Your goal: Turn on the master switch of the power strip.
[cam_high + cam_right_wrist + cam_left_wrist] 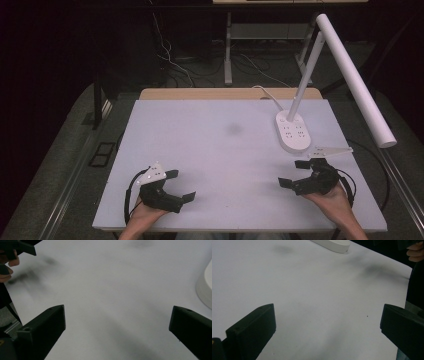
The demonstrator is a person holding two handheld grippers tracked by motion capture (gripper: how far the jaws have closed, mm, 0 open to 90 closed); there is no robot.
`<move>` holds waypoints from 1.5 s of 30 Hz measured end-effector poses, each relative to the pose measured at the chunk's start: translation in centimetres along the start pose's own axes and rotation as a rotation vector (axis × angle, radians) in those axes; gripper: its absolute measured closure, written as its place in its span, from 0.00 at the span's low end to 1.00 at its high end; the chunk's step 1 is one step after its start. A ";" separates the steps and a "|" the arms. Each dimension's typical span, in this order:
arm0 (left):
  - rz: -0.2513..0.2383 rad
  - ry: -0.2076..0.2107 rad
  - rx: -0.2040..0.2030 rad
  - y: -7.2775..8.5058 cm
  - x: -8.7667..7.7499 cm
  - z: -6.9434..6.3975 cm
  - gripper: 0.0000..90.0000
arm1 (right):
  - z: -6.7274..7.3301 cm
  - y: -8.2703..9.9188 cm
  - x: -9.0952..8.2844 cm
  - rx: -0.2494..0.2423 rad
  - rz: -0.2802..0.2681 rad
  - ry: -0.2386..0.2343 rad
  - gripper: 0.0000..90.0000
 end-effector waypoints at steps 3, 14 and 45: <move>0.000 -0.001 0.002 0.0 0.0 0.0 0.00 | -0.2 -0.7 -0.1 -0.014 0.007 0.006 0.00; -0.002 -0.003 -0.006 0.0 0.0 0.1 0.00 | -0.6 -2.3 -0.2 -0.037 0.031 0.018 0.00; 0.000 -0.001 -0.008 0.0 -0.1 0.1 0.00 | -3.7 -6.2 0.6 -0.081 0.088 0.080 0.00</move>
Point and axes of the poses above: each handheld gripper's, and its own axes: x roughly forward along the jaws, y roughly out of its underside, z roughly to its left, the point moved 10 cm from there along x, roughly forward along the jaws, and after that the axes turned 4 degrees about -x, right-handed, at the moved point
